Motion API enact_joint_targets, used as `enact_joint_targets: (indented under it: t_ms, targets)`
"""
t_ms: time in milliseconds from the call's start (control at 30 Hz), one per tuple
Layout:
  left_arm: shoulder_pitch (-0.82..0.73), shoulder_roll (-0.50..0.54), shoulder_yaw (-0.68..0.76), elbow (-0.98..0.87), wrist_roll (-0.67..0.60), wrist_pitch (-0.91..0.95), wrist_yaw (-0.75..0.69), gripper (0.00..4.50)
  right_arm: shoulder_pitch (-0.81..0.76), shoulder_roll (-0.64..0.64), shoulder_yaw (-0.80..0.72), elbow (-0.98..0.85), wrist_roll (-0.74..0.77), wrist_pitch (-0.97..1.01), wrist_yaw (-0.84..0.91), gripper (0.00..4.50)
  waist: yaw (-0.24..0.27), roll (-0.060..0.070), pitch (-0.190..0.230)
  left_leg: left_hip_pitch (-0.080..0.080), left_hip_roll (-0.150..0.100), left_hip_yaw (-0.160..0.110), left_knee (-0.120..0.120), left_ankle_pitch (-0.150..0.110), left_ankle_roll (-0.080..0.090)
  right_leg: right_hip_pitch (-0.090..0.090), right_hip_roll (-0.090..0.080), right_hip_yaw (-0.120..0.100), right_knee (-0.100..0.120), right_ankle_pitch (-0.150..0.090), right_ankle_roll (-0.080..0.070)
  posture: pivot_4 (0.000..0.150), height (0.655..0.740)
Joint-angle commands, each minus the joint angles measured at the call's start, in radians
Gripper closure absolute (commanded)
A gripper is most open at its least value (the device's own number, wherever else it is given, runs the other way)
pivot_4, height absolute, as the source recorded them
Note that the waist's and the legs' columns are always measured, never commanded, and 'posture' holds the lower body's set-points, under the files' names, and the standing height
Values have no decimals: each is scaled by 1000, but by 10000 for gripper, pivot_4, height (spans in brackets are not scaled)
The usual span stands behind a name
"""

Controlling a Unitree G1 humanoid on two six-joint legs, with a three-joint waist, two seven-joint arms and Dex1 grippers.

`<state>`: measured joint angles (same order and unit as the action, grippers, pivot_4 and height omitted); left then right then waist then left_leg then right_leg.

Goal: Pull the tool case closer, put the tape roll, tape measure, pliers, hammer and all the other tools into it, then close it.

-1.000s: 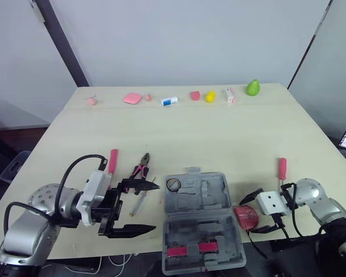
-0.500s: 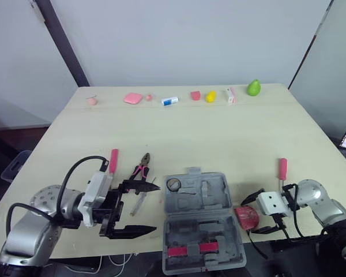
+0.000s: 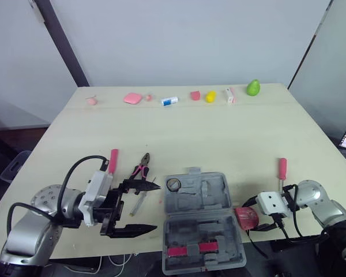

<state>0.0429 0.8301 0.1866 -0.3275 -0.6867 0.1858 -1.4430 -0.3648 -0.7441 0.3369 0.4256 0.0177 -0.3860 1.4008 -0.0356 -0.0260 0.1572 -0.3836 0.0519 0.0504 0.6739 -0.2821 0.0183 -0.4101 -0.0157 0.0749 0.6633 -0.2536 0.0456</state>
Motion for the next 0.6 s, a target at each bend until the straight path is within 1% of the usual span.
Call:
enact_joint_targets:
  t_ms: [33, 200, 300, 400, 500, 600]
  targets:
    - [-7, -6, 2, -5, 3, -15, 2, 0, 18, -46, -58, -70, 42, 50, -3, 15984, 1, 0, 0, 0, 0, 0, 0, 0, 0, 0, 0, 0, 0, 0, 0, 1500, 7400]
    - [-4, -10, 5, -7, 4, -18, 9, 0, 61, -120, -127, -215, 91, 224, -26, 15984, 4, 1, 0, 0, 0, 0, 0, 0, 0, 0, 0, 0, 0, 1, 1, 1500, 7400]
    - [-1, -13, 9, -7, 3, -18, 18, 0, 77, -159, -167, -308, 75, 327, -82, 15984, 4, 1, 0, 0, 0, 0, 0, 0, 0, 0, 0, 0, 0, 1, 1, 1500, 7400]
    - [-3, -17, 10, -5, 3, -18, 26, 0, 75, -193, -180, -395, 74, 427, -94, 15984, 2, 1, 1, 0, 0, 0, 0, 0, 0, 0, 0, 0, 0, 1, 2, 1500, 7400]
    - [-13, -21, 10, 0, 3, -17, 40, 0, 23, -201, -161, -470, 46, 556, -118, 15984, 2, 1, 1, 0, 0, 0, 0, 0, 0, 0, 0, 0, 0, 1, 2, 1500, 7400]
    - [-19, -26, 13, 3, 0, -14, 55, 0, -60, -204, -90, -531, -32, 670, -111, 15984, -2, 2, 1, -1, 0, 0, 0, 0, 0, -1, 0, 0, 0, 1, 2, 1500, 7400]
